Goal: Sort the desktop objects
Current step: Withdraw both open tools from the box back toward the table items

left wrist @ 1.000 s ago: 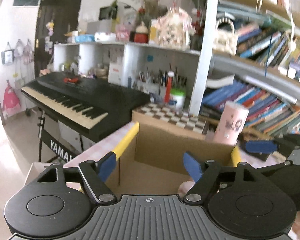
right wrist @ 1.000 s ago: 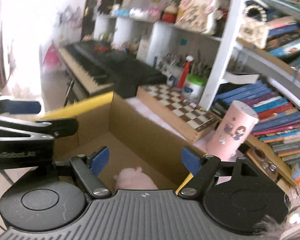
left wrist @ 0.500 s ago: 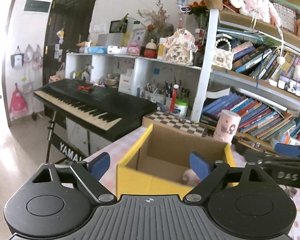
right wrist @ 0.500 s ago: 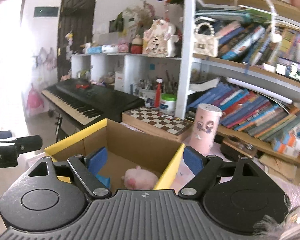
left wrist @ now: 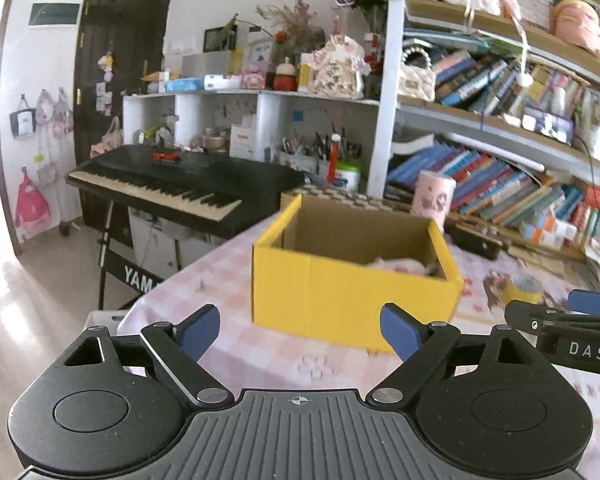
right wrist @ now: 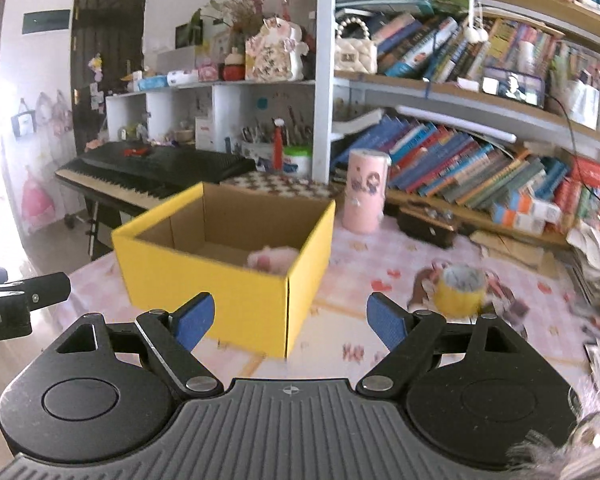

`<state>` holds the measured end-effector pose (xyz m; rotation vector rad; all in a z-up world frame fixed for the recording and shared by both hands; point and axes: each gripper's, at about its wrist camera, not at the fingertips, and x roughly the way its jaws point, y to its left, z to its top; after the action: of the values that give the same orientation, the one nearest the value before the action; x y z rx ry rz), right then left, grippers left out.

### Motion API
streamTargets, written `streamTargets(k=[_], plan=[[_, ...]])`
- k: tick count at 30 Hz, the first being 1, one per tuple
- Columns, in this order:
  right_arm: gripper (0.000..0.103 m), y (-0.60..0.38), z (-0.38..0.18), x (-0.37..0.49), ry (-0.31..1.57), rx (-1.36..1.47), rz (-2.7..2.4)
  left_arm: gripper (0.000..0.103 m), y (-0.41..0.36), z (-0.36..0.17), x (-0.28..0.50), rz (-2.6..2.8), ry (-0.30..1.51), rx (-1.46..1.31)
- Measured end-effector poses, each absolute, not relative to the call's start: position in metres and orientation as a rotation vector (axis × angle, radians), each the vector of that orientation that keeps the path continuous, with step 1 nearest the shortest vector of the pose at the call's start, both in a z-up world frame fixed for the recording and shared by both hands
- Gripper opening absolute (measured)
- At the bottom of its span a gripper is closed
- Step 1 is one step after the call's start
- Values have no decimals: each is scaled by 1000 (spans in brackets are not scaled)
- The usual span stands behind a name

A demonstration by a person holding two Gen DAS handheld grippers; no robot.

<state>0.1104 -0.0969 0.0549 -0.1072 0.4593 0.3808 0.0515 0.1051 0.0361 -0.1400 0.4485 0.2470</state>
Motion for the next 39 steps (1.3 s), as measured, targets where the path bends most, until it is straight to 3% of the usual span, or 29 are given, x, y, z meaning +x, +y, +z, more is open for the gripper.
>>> streamTargets(k=[15,39], plan=[[83,-114,23,38,586,-78,289,90,81,9,8,133,555,-111],[84,-158,7,33,688,-29,142,91,42,-5,29,9,641,-82]])
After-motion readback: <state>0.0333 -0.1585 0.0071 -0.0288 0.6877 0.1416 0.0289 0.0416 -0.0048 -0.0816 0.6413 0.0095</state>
